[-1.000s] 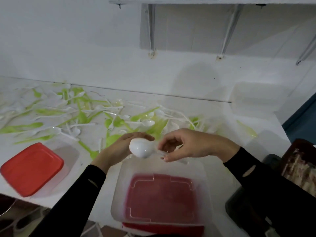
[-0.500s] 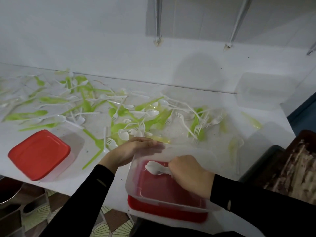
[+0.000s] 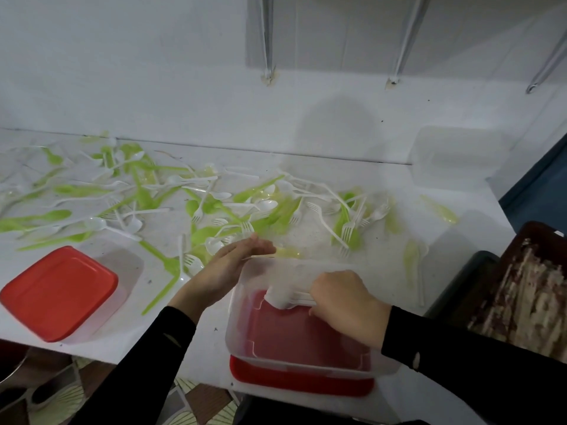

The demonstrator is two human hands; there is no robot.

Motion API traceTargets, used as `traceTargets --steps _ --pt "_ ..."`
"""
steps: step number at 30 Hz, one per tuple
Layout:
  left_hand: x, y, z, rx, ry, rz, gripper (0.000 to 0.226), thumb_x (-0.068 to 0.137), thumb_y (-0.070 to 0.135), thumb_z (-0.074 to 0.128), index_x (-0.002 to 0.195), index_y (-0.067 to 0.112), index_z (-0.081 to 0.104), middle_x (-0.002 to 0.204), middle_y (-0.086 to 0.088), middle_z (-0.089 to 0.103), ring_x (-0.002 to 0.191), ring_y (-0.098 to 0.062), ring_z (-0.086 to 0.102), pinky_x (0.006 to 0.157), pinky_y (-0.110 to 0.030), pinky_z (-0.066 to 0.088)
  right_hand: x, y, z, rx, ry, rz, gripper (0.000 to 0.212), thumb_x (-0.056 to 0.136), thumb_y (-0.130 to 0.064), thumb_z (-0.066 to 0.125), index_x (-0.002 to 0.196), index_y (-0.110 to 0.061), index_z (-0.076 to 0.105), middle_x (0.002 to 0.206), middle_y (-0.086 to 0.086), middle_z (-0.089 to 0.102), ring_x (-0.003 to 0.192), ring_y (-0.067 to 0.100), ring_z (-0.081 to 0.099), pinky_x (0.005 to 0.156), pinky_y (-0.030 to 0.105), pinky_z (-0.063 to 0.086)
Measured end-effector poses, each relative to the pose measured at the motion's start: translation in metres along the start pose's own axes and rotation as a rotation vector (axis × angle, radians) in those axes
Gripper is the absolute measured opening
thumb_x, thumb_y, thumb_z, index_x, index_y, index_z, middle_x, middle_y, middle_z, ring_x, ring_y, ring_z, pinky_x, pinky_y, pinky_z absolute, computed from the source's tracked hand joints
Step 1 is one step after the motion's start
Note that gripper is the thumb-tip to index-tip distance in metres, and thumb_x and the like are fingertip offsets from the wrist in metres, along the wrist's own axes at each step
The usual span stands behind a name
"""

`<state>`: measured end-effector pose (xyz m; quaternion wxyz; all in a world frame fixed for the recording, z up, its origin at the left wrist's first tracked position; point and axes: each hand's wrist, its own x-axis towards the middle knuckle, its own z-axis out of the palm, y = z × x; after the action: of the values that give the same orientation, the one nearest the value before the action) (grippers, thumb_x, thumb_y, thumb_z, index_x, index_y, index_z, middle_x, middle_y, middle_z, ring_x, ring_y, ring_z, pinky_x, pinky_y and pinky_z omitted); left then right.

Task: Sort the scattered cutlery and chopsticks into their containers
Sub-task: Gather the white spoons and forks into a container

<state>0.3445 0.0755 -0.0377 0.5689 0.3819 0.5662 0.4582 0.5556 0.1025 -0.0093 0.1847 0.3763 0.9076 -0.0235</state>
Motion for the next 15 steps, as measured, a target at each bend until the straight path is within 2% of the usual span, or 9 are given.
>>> traceTargets --steps 2,4,5,8,11,13,15 --pt "0.009 -0.005 -0.013 -0.019 0.156 0.034 0.028 0.1 0.029 0.051 0.104 0.01 0.07 0.101 0.002 0.074 0.093 -0.014 0.068 0.074 -0.02 0.052 -0.005 0.004 -0.016 0.068 0.038 -0.014 0.029 0.098 -0.031 0.053 0.112 -0.008 0.064 0.112 0.011 0.065 0.104 0.033 0.063 0.075 0.033 0.042" --pt "0.019 -0.011 -0.032 0.028 0.35 0.069 0.012 0.098 0.02 0.057 0.096 0.015 0.068 0.091 0.001 0.071 0.078 -0.012 0.064 0.064 -0.018 0.05 -0.007 0.01 -0.035 0.165 0.072 -0.036 0.031 0.096 -0.037 0.05 0.084 -0.012 0.062 0.087 0.008 0.062 0.086 0.03 0.062 0.067 0.032 0.038" --pt "0.024 -0.014 -0.043 0.086 0.445 0.09 0.009 0.097 0.018 0.059 0.093 0.017 0.067 0.089 0.0 0.069 0.074 -0.012 0.062 0.062 -0.019 0.049 -0.004 0.012 -0.045 0.216 0.082 -0.029 0.036 0.094 -0.039 0.051 0.07 -0.013 0.055 0.073 0.006 0.056 0.073 0.027 0.057 0.063 0.032 0.039" --pt "0.032 -0.018 -0.069 0.314 0.669 0.141 0.003 0.093 0.019 0.063 0.092 0.018 0.066 0.087 0.003 0.065 0.078 -0.016 0.058 0.071 -0.027 0.045 0.02 0.021 -0.071 0.429 0.182 0.013 0.04 0.09 -0.033 0.053 0.057 -0.01 0.048 0.056 0.008 0.053 0.055 0.023 0.051 0.057 0.031 0.045" --pt "0.039 -0.022 -0.088 0.59 0.719 0.087 0.013 0.089 0.018 0.066 0.1 0.012 0.065 0.09 0.001 0.065 0.082 -0.021 0.057 0.08 -0.03 0.042 0.065 0.017 -0.077 0.516 0.255 0.017 0.041 0.092 -0.032 0.053 0.058 -0.01 0.046 0.055 0.004 0.048 0.055 0.02 0.047 0.054 0.03 0.037" --pt "0.043 -0.029 -0.096 0.752 0.651 0.02 0.021 0.086 0.019 0.068 0.103 0.008 0.065 0.096 -0.007 0.065 0.093 -0.028 0.06 0.086 -0.033 0.043 0.1 0.002 -0.069 0.538 0.189 -0.043 0.033 0.092 -0.031 0.054 0.069 -0.007 0.057 0.066 0.003 0.058 0.064 0.021 0.054 0.06 0.032 0.043" --pt "0.043 -0.035 -0.099 0.899 0.599 -0.026 0.032 0.085 0.03 0.071 0.108 0.008 0.065 0.105 -0.013 0.063 0.104 -0.034 0.058 0.091 -0.038 0.044 0.133 -0.016 -0.059 0.538 0.086 -0.131 0.022 0.091 -0.027 0.055 0.086 -0.011 0.068 0.086 0.002 0.069 0.081 0.021 0.063 0.073 0.034 0.052"
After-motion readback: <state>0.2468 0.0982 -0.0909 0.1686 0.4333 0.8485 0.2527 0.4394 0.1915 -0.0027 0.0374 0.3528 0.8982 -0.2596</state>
